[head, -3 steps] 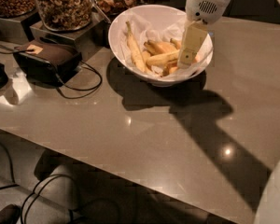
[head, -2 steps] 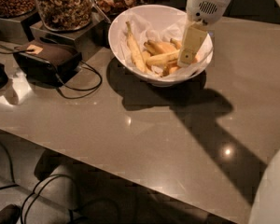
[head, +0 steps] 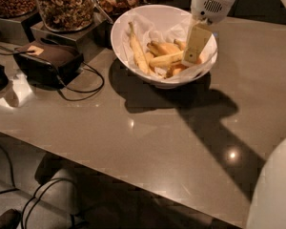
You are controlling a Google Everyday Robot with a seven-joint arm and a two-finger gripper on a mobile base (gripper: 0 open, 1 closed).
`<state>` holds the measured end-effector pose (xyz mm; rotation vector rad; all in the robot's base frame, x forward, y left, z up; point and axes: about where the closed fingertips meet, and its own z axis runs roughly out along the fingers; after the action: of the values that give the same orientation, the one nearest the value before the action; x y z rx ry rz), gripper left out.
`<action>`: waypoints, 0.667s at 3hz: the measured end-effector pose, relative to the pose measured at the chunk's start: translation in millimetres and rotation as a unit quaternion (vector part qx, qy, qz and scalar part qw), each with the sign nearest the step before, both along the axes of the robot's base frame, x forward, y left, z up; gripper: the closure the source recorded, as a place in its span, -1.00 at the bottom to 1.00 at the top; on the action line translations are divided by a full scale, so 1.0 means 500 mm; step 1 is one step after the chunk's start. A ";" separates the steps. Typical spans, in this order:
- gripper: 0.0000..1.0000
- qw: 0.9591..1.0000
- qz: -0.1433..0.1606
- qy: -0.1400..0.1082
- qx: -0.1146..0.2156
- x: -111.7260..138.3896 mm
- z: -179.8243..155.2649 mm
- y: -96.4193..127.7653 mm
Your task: Pick banana from white bowl
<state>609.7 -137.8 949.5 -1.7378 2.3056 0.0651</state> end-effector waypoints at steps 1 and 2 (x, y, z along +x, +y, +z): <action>-0.42 1.000 0.008 -0.004 -0.004 0.009 0.004 0.007; -0.38 0.999 0.025 -0.013 -0.018 0.023 0.012 0.026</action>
Offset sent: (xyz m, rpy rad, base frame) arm -0.0062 0.0116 0.0114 -0.1068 0.0500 0.0990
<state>621.2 -124.8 955.5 -1.8028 2.2591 0.0115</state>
